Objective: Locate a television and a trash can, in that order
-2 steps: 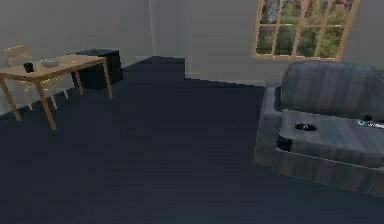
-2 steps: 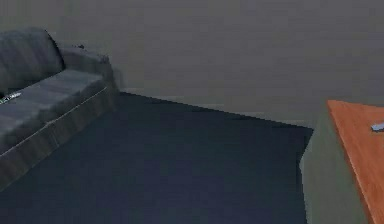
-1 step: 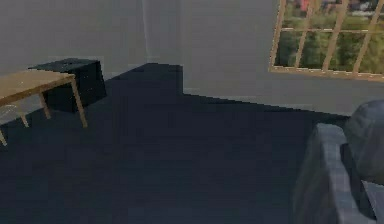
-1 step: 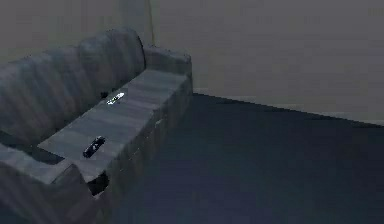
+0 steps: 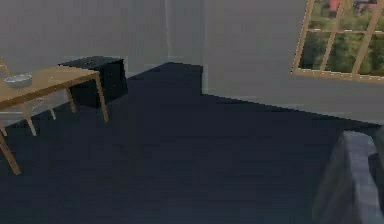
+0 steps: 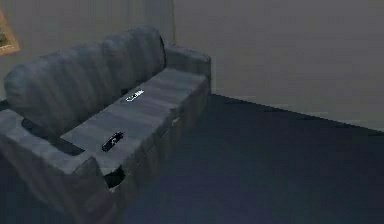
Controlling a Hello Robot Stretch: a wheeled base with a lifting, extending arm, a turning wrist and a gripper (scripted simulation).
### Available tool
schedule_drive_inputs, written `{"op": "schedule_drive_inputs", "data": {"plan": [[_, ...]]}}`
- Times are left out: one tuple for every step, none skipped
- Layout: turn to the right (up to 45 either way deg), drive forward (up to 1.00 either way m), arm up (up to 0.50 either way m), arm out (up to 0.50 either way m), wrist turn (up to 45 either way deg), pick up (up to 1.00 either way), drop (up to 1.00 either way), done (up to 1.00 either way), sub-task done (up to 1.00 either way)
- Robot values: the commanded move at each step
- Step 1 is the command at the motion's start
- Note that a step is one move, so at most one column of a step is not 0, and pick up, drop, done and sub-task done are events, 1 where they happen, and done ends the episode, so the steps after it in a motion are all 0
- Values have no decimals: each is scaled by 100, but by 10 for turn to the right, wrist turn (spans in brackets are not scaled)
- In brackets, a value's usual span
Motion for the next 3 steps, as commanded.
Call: {"op": "schedule_drive_inputs", "data": {"plan": [[0, 50, 0, 0, 0, 0, 0, 0, 0], [240, 0, 0, 0, 0, 0, 0, 0, 0], [0, 100, 0, 0, 0, 0, 0, 0, 0]]}}
